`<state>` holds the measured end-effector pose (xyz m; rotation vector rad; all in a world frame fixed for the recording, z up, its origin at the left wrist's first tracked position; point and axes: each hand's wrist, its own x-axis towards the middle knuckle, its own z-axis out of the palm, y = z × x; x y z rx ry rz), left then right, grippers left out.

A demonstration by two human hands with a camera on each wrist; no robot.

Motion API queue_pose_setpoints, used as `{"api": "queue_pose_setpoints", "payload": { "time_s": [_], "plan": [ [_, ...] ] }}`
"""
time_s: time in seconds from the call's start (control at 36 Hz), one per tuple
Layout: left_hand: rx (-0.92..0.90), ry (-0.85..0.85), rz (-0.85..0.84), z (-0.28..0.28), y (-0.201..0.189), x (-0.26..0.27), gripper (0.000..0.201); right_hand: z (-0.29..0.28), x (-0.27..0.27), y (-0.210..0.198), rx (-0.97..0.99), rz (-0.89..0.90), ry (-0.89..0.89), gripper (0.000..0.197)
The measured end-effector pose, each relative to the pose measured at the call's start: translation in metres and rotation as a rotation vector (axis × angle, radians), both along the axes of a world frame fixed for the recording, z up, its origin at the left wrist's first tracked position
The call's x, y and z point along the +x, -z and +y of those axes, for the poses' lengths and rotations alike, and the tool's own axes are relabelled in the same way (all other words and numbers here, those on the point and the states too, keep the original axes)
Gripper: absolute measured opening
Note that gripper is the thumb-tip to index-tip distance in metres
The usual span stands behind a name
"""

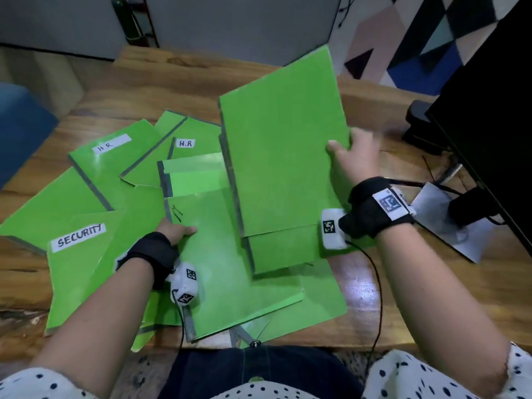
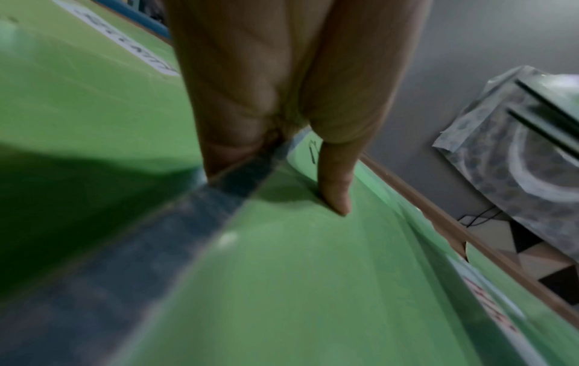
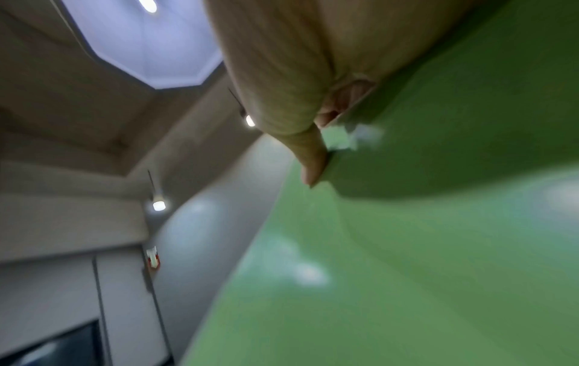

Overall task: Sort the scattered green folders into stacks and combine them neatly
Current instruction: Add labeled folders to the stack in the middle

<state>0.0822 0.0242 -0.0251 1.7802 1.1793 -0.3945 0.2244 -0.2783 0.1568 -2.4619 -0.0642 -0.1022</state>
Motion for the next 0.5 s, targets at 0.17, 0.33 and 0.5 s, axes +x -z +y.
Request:
{"api": "queue_pose_setpoints", "payload": {
  "time_s": [0.17,0.33,0.5],
  "plan": [
    [-0.052,-0.018,-0.086,-0.004,-0.007,-0.003,0.080,0.009,-0.031,0.094,0.204,0.461,0.004,0.062],
    [-0.182,-0.063,-0.107,-0.003,-0.007,-0.005,0.095,0.000,-0.039,0.126,-0.009,0.598,-0.061,0.058],
    [-0.191,-0.061,-0.083,-0.006,-0.008,-0.002,0.115,0.018,-0.054,0.134,-0.015,0.566,-0.142,0.066]
  ]
}}
